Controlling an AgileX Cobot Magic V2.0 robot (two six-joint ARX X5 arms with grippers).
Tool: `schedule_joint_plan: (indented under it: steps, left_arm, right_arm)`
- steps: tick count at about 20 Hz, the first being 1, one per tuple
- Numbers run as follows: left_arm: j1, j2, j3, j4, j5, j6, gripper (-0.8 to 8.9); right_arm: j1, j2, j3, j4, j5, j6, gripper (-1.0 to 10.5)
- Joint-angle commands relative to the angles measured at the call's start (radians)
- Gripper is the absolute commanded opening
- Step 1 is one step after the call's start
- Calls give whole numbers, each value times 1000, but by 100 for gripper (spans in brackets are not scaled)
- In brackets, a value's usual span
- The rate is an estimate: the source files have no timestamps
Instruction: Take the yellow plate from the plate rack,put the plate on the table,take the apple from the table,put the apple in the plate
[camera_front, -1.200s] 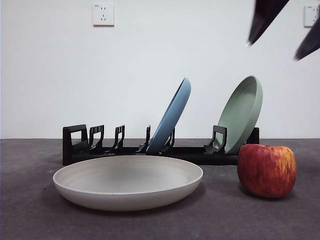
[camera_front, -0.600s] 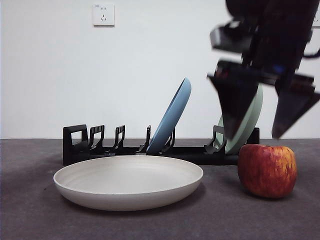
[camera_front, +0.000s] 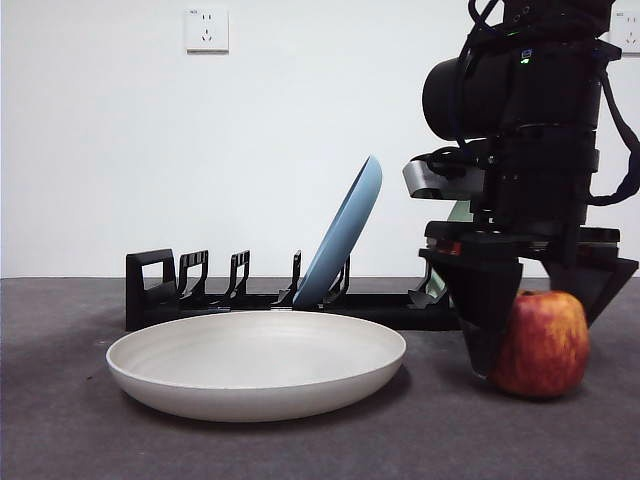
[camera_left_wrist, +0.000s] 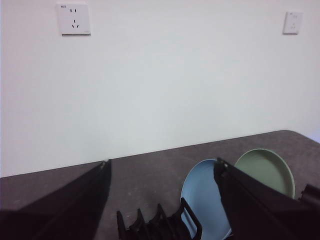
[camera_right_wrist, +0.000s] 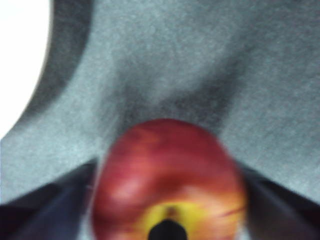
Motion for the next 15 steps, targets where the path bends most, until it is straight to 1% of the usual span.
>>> schedule_joint_plan:
  steps: [1,4,7,12,13,15]
  left_arm:
    - [3,-2,-5,-8,-5,11,346]
    - [3,-2,-5,-12,-5,11,346]
    - [3,-2,-5,-13,-4,11,346]
    - [3,-2,-5,-13,-3,11,346]
    - [3,-2,-5,-14,-3,11,346]
    - [3,-2,-5,-22,-1,11,345]
  right_arm:
    - [1,5,-1,1,6,9,-16]
    - [1,-13,7,0,48,12,-12]
    - [13,-74,33,0,47,51,-12]
    - [77,-132,145,0,46,60,-12]
    - [96,-132,177,0,45,63,-12]
    - [139,-125,240,5,-9,66,-12]
